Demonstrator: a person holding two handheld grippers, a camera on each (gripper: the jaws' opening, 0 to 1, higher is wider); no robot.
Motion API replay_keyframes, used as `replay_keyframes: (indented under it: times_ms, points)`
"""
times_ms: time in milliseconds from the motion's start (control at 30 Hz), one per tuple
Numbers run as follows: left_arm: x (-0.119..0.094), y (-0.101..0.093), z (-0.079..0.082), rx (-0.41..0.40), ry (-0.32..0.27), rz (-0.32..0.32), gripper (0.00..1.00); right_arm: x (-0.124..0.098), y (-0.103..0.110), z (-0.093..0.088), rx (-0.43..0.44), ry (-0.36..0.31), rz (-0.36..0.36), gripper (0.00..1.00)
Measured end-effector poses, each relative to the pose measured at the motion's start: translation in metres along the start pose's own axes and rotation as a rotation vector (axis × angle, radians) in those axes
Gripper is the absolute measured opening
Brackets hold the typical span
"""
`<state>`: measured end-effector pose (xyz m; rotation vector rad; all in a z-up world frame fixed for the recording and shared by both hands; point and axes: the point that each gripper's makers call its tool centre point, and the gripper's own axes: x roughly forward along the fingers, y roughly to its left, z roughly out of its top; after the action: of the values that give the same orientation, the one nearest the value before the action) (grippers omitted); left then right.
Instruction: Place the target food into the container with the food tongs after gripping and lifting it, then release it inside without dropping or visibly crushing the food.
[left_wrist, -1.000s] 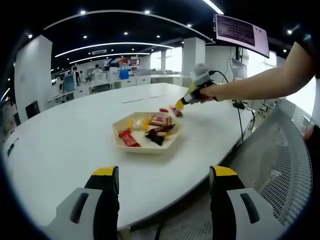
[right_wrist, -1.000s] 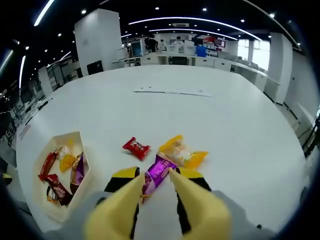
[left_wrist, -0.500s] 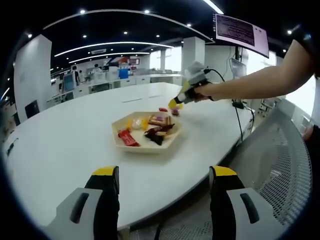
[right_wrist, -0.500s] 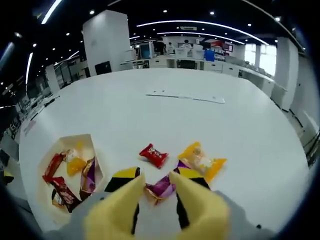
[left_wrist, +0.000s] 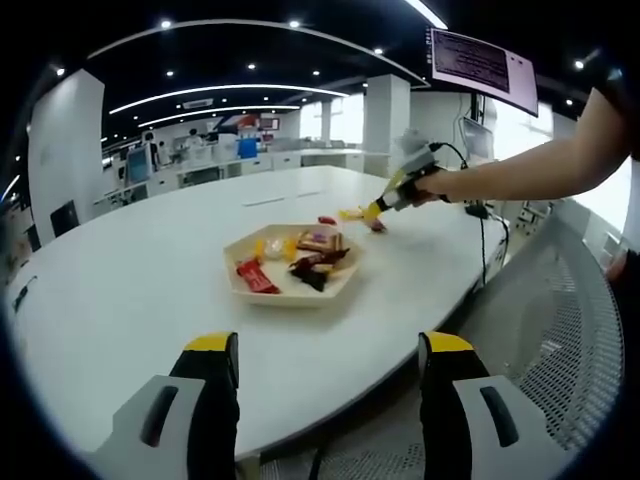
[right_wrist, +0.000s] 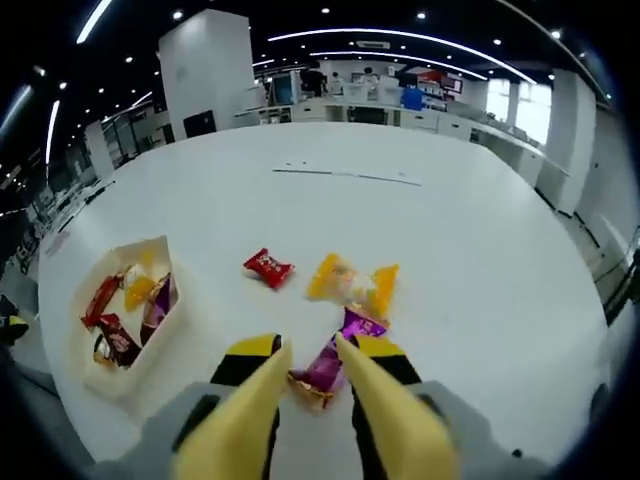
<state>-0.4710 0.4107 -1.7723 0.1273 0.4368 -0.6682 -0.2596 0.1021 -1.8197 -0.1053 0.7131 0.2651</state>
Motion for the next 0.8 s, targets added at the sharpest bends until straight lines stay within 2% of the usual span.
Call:
replay_keyframes:
  times_ms: [133, 267, 300, 467, 600, 633, 733, 800]
  points:
    - [0.000, 0.000, 0.000, -0.002, 0.000, 0.002, 0.70, -0.006, -0.011, -0.004, -0.009, 0.008, -0.008, 0.27]
    - [0.000, 0.001, -0.001, -0.001, 0.005, 0.004, 0.70, -0.018, -0.018, 0.005, 0.005, -0.054, -0.053, 0.27]
    - [0.000, 0.001, -0.001, -0.001, 0.005, 0.004, 0.69, -0.012, -0.024, 0.009, 0.011, -0.057, -0.080, 0.27]
    - [0.000, 0.001, -0.001, -0.003, 0.006, 0.008, 0.69, -0.011, -0.036, 0.006, 0.087, -0.051, -0.090, 0.27]
    - [0.000, 0.002, -0.001, -0.004, 0.007, 0.011, 0.69, -0.015, -0.025, -0.005, 0.135, -0.045, -0.089, 0.27]
    - [0.000, 0.001, -0.002, -0.003, 0.009, 0.010, 0.69, -0.016, -0.022, -0.006, 0.173, -0.051, -0.096, 0.27]
    - [0.000, 0.001, -0.002, -0.003, 0.014, 0.008, 0.69, -0.017, -0.021, -0.010, 0.163, -0.048, -0.144, 0.27]
    - [0.001, 0.001, -0.003, -0.003, 0.015, 0.007, 0.69, -0.017, -0.017, -0.014, 0.163, -0.036, -0.149, 0.27]
